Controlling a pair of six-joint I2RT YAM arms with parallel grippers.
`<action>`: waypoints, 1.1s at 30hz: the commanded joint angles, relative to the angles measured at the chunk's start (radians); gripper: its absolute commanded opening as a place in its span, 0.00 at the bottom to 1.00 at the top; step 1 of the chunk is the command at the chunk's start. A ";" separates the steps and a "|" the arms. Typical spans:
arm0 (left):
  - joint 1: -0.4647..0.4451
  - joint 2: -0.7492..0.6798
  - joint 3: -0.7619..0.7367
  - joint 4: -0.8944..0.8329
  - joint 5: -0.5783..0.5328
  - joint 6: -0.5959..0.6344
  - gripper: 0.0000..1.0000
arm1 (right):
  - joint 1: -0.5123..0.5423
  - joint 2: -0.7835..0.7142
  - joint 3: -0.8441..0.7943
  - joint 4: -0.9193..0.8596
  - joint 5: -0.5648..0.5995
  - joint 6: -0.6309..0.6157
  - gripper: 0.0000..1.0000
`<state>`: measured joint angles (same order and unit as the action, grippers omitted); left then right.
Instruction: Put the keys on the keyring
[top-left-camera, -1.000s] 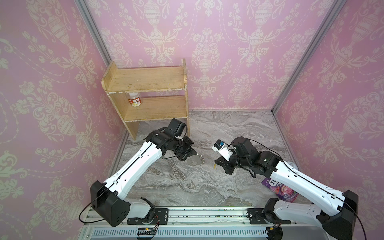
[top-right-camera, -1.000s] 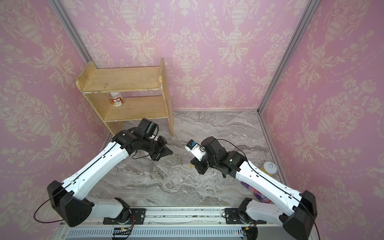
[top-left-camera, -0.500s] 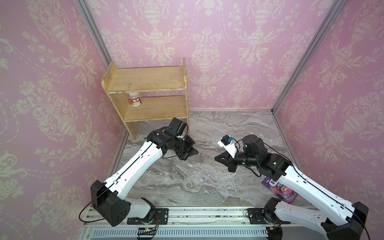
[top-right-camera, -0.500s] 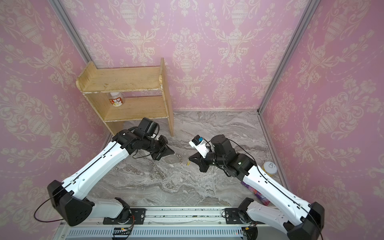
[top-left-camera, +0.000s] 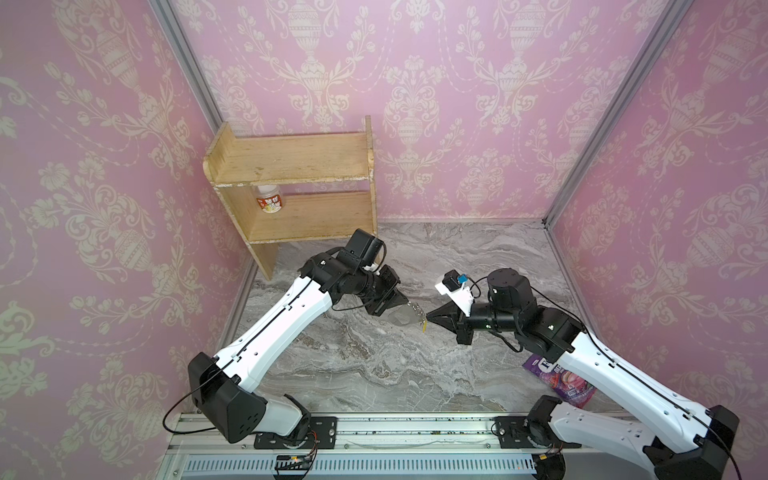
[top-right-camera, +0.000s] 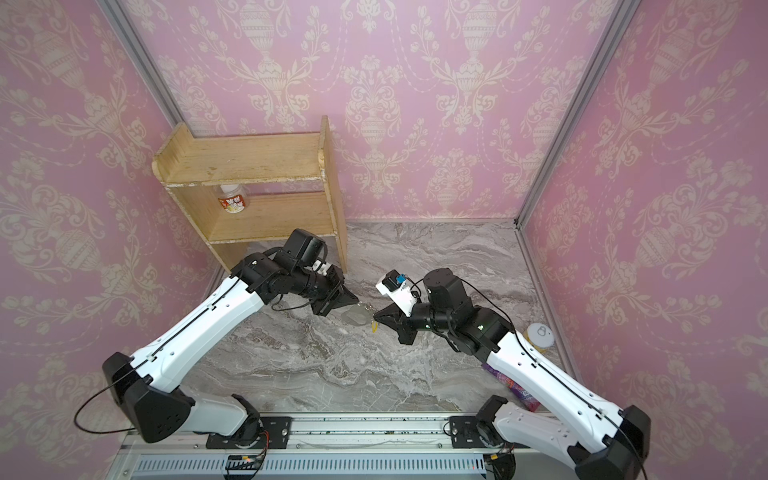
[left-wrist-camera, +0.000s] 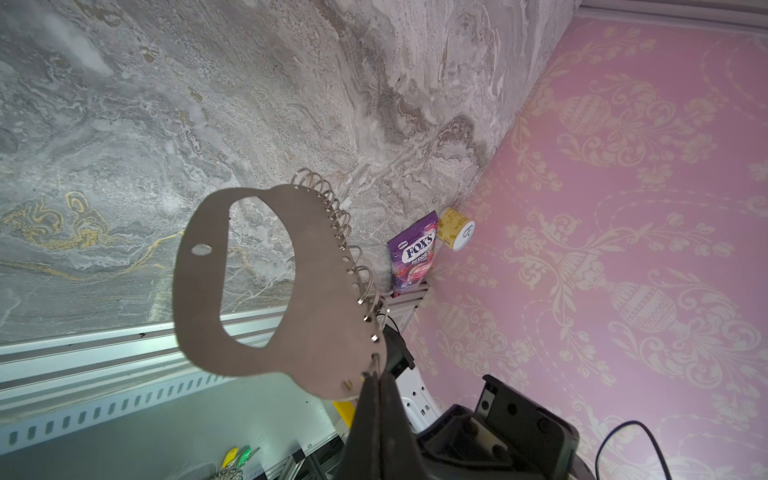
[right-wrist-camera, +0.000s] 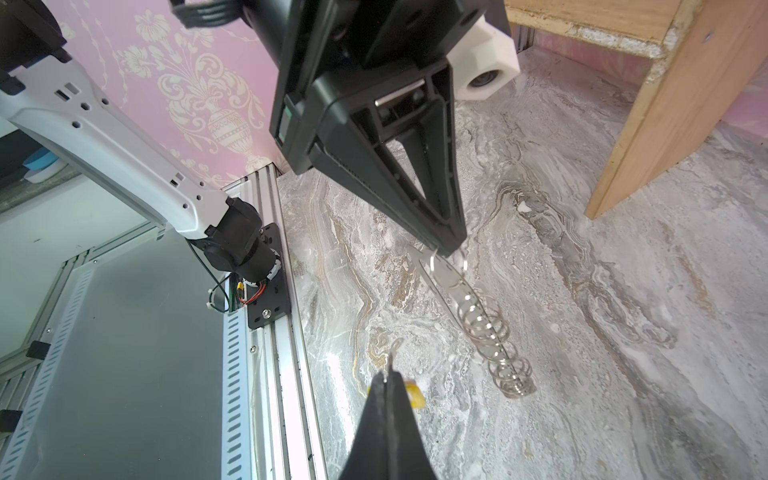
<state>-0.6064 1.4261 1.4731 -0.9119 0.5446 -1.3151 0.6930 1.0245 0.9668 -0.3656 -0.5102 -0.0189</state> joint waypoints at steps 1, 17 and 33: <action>-0.009 0.013 0.025 -0.018 0.016 0.040 0.00 | -0.004 0.006 0.044 -0.029 -0.005 -0.048 0.00; -0.018 0.038 0.026 0.040 0.062 0.003 0.00 | 0.200 0.028 0.125 -0.107 0.363 -0.294 0.00; -0.028 0.092 0.176 -0.171 -0.072 0.114 0.00 | 0.313 0.073 0.186 -0.136 0.654 -0.401 0.00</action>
<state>-0.6262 1.5070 1.6081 -1.0267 0.5125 -1.2415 0.9997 1.1133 1.1313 -0.5064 0.0837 -0.4011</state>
